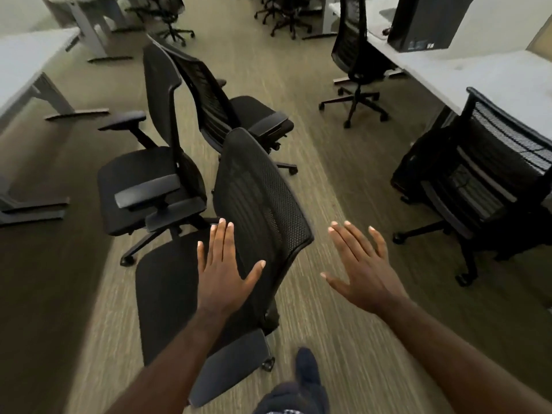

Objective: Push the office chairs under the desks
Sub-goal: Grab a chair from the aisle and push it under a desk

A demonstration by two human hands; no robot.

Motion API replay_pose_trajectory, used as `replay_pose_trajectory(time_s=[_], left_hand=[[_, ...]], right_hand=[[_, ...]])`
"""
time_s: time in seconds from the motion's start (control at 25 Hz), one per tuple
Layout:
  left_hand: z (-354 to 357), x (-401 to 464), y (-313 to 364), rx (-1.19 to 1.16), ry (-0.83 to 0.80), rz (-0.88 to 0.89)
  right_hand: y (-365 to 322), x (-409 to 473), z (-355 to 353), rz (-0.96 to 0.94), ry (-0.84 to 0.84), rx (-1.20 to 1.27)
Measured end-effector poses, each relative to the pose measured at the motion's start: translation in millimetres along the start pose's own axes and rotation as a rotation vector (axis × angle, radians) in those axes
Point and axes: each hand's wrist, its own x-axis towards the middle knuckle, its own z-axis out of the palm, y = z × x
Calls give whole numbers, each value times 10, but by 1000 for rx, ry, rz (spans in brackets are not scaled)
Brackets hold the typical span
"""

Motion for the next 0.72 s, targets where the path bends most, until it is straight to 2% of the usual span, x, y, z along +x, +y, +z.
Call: replay_pose_trajectory(time_s=[0.16,0.4,0.72], left_hand=[[274,393,67,-38,-56,-138],[386,825,215,-33,-50,-214],[354,1120,554,-4,72,-492]], right_hand=[[434,646,32,-85,-49,-8],[850,1629,131,-207,-67,16],[1043,3389,220,-616,-13,-4]])
